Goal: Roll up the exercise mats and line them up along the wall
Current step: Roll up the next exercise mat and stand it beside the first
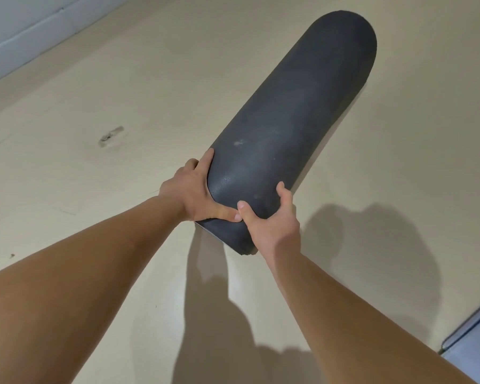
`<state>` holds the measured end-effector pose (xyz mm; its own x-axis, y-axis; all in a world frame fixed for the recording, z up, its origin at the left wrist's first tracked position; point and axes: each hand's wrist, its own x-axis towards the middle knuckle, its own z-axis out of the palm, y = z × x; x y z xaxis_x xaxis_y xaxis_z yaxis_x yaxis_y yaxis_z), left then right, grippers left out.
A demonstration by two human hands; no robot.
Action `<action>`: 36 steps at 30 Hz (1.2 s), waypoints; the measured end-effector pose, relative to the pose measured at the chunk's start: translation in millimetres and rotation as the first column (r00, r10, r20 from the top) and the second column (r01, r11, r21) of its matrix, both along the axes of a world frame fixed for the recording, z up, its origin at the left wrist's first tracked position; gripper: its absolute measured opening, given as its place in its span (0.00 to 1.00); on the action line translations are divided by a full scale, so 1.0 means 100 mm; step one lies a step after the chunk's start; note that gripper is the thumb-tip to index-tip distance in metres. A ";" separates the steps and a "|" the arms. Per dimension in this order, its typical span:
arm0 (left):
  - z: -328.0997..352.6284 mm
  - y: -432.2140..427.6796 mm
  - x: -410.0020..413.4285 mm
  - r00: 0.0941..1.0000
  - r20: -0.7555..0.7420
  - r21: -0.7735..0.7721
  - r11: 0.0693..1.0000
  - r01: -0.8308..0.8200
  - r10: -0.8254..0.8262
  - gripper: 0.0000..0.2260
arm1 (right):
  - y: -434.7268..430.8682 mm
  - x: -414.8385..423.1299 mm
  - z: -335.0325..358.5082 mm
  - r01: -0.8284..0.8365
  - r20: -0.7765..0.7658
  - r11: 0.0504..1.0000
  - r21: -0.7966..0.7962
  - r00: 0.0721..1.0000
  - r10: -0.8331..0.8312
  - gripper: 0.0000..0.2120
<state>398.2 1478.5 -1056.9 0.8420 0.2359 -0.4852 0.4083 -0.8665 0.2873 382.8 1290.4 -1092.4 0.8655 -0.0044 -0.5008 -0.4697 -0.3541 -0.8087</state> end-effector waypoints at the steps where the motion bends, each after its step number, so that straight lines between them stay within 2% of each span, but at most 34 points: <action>1: 0.03 -0.02 0.00 1.000 -0.001 0.002 1.000 0.003 -0.003 0.70 | -0.01 0.00 0.01 -0.008 -0.001 1.000 -0.002 1.000 0.008 0.45; 4: 0.12 -0.09 0.02 0.999 0.013 -0.002 1.000 0.029 -0.029 0.68 | -0.08 0.02 0.02 -0.013 -0.060 0.997 0.077 0.998 0.017 0.47; 6: 0.20 -0.15 0.00 0.992 0.081 0.040 0.995 0.089 -0.092 0.65 | -0.13 0.05 0.03 -0.018 -0.098 0.989 0.149 0.995 0.033 0.48; 10: 0.35 -0.27 -0.11 0.937 0.257 0.121 0.970 0.209 -0.234 0.55 | -0.24 0.08 0.09 -0.077 -0.022 0.975 0.206 0.996 0.083 0.45; 13: 0.47 -0.38 -0.16 0.936 0.254 0.099 0.969 0.226 -0.244 0.50 | -0.32 0.08 0.15 -0.103 0.015 0.986 0.134 0.995 0.102 0.39; 15: 0.52 -0.43 -0.16 0.928 0.247 0.127 0.958 0.256 -0.280 0.45 | -0.35 0.10 0.15 -0.128 -0.017 0.991 0.046 0.991 0.129 0.35; 18: 0.55 -0.57 -0.13 0.883 0.302 0.190 0.930 0.313 -0.359 0.33 | -0.45 0.16 0.11 -0.177 -0.067 0.984 0.003 0.982 0.177 0.22; 20: 0.54 -0.76 -0.13 0.851 0.331 0.204 0.911 0.358 -0.408 0.31 | -0.62 0.14 0.12 -0.253 -0.055 0.967 -0.046 0.967 0.250 0.15; 23: 0.48 -1.24 -0.14 0.802 0.353 0.167 0.876 0.453 -0.482 0.26 | -1.10 0.11 0.19 -0.385 -0.057 0.906 -0.175 0.923 0.381 0.16; 25: 0.41 -1.64 -0.15 0.769 0.368 0.112 0.845 0.522 -0.524 0.23 | -1.56 0.06 0.30 -0.441 -0.120 0.863 -0.248 0.898 0.424 0.13; 27: 0.33 -2.08 -0.15 0.729 0.376 0.055 0.799 0.599 -0.572 0.25 | -2.09 -0.02 0.41 -0.474 -0.177 0.816 -0.331 0.880 0.440 0.12; 30: 0.21 -2.84 -0.22 0.661 0.346 -0.012 0.701 0.713 -0.666 0.28 | -2.98 -0.28 0.52 -0.482 -0.236 0.751 -0.451 0.876 0.420 0.17; 36: 0.07 -4.41 -0.72 0.412 0.269 -0.080 0.406 0.910 -0.871 0.31 | -4.59 -1.34 0.82 -0.403 -0.322 0.739 -0.540 0.910 0.261 0.19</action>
